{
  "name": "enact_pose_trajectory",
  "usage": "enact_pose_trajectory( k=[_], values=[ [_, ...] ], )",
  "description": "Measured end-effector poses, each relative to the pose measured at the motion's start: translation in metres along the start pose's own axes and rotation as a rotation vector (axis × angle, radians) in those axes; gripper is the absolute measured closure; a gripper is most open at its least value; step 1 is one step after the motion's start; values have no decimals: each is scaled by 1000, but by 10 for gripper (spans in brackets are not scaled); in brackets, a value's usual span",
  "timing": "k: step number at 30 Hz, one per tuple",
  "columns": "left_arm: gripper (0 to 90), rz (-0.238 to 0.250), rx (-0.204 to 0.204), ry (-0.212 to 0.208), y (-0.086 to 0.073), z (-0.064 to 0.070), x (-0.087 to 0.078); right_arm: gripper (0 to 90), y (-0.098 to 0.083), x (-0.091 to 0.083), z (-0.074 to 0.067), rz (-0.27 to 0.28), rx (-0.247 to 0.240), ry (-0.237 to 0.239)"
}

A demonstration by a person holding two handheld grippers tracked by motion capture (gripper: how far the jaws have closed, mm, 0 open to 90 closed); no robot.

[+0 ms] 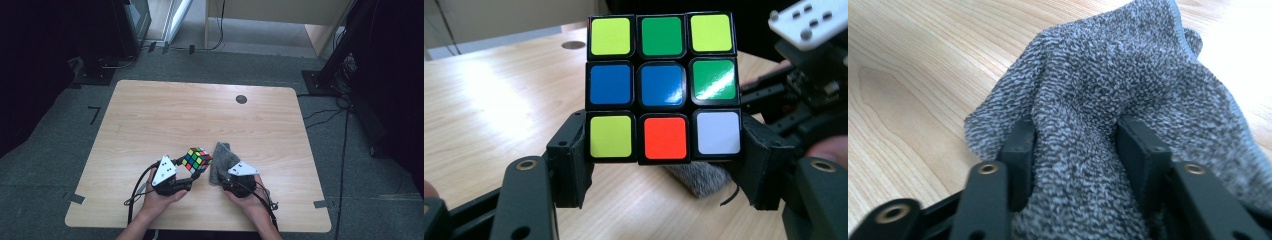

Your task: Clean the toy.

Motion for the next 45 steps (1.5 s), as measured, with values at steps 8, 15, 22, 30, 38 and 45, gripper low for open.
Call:
enact_pose_trajectory(
  k=[8, 15, 22, 30, 38, 45],
  values=[
    [344, 8, 20, -20, -1, 6, 2, 776, -2, -5, 0, -1, -23, -4],
    [344, -19, 64, 7, -2, 8, 2, 800, 3, -18, 8, 53, -6, -25],
    [344, -64, 189, 23, -2, 22, 6, 788, 48, -74, 2, 316, 112, 143],
    [344, 25, 279, -35, 9, 50, 1, 780, 72, -107, -35, 407, 82, 305],
    [346, 69, 275, -14, 19, 46, -8, 779, 56, -87, -9, 315, 144, 198],
    [345, 29, 300, 4, 13, 44, -4, 776, 72, -113, -9, 443, 188, 252]
  ],
)
Point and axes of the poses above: each handheld gripper's, and its own axes: x roughly forward along the jaws, y roughly out of its top, z roughly to its right, the point moved 9 cm from there along x, roughly forward along the jaws, and after that the axes turned 3 degrees about x, right-handed, at the moved point
